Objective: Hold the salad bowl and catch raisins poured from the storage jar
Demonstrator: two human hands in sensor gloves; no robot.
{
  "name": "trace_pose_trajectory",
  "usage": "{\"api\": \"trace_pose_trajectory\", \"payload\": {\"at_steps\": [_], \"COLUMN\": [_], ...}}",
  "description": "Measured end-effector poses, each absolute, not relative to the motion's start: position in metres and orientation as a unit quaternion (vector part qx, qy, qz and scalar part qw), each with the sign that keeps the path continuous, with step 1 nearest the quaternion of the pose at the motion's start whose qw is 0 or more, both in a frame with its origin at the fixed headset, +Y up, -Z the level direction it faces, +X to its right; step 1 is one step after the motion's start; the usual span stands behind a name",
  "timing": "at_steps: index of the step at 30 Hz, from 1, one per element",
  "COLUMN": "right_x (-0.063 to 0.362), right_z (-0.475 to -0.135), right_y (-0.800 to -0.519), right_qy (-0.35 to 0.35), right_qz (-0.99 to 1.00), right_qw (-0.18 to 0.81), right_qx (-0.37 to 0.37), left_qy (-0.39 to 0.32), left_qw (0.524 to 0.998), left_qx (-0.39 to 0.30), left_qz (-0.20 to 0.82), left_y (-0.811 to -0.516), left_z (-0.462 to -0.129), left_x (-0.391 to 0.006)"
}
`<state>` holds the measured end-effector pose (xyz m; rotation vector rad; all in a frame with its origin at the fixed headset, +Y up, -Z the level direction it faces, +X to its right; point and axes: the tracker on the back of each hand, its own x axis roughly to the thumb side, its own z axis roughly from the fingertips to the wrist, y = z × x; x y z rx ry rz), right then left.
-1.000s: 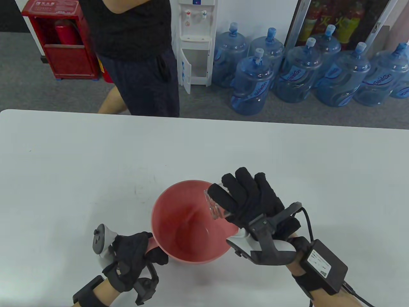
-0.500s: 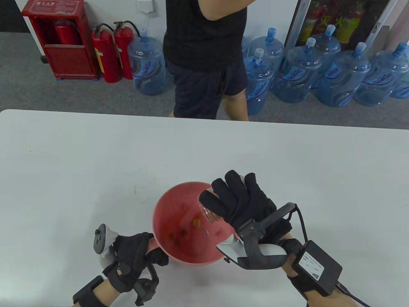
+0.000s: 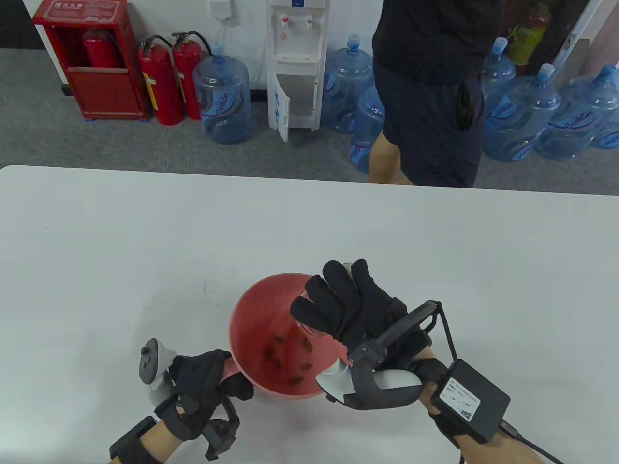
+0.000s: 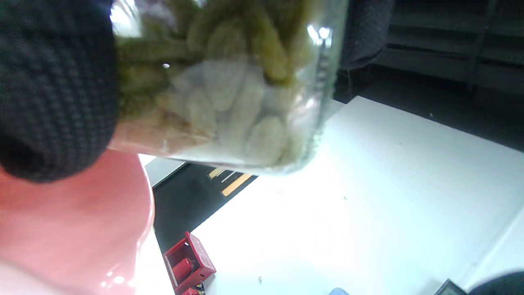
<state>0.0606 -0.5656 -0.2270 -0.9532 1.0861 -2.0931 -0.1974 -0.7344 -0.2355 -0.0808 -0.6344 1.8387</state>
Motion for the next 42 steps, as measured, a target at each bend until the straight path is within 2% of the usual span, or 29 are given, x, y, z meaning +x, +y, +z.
{"api": "trace_pose_trajectory", "payload": {"at_steps": [26, 36, 42], "right_x": [0.048, 0.051, 0.06], "right_z": [-0.225, -0.227, -0.229], "right_y": [-0.565, -0.568, -0.565], "right_qy": [0.408, 0.401, 0.392], "right_qz": [-0.766, -0.787, -0.822], "right_qw": [0.32, 0.285, 0.216], "right_qx": [-0.381, -0.371, -0.352], "left_qy": [-0.271, -0.27, -0.267], "left_qw": [0.564, 0.565, 0.565], "left_qx": [-0.032, -0.029, -0.023], "left_qz": [0.78, 0.779, 0.78], "left_y": [-0.734, -0.734, -0.734], "left_z": [-0.236, -0.236, -0.236], "left_x": [-0.199, -0.2, -0.2]}}
